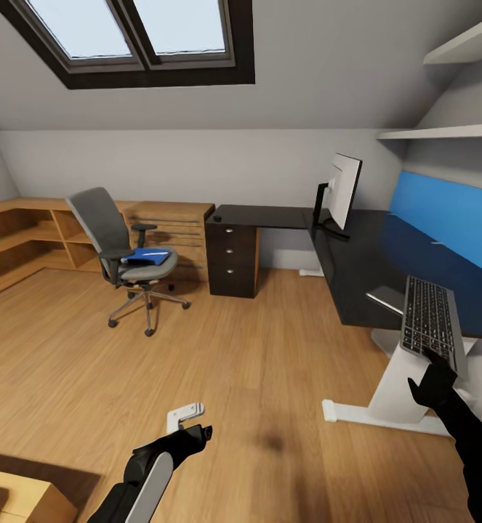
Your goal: In the bedroom, organize the workspace by keeping the computer under the desk, ensuring the monitor is on the desk, placing the keyboard on the desk next to the monitor, placing the mouse on the desk next to the keyboard, moving the folder from the swivel chair onto the desk next to the mouse, stacking the notebook on top of the folder with the pen on top of the notebook, and positioning the swivel chair next to the desk.
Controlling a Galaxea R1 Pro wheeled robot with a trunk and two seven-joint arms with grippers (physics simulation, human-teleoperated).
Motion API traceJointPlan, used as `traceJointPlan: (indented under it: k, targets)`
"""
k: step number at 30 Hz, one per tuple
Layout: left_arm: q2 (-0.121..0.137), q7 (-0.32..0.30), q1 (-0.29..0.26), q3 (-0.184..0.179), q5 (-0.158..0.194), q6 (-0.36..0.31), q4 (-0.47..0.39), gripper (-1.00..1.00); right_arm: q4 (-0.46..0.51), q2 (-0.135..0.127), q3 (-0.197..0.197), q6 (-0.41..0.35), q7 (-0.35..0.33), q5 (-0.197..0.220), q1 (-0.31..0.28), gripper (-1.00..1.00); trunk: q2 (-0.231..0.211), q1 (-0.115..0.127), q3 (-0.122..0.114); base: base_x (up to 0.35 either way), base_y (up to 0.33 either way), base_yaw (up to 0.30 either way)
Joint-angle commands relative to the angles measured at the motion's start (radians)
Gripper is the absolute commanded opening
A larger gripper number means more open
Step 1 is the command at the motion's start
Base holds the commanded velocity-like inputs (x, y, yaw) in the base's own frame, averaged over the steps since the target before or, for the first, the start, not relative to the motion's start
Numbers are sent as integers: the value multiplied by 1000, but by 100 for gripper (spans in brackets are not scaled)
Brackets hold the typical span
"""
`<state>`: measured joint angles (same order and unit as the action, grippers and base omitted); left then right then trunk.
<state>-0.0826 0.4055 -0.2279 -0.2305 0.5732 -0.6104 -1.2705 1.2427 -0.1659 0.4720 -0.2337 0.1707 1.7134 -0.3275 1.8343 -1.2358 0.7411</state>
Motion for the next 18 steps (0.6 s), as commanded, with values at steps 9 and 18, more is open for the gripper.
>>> traceJointPlan:
  k: [9, 18]
  targets:
    - [0, 12, -1, -1, 11, -2, -3, 100, 2, 0, 2, -3, 6, 6, -1, 100, 64, -35, 29, 0, 0, 0]
    - [1, 12, -1, 0, 12, -2, -1, 100, 3, 0, 2, -2, 6, 6, -1, 100, 92, -50, 42, 0, 0, 0]
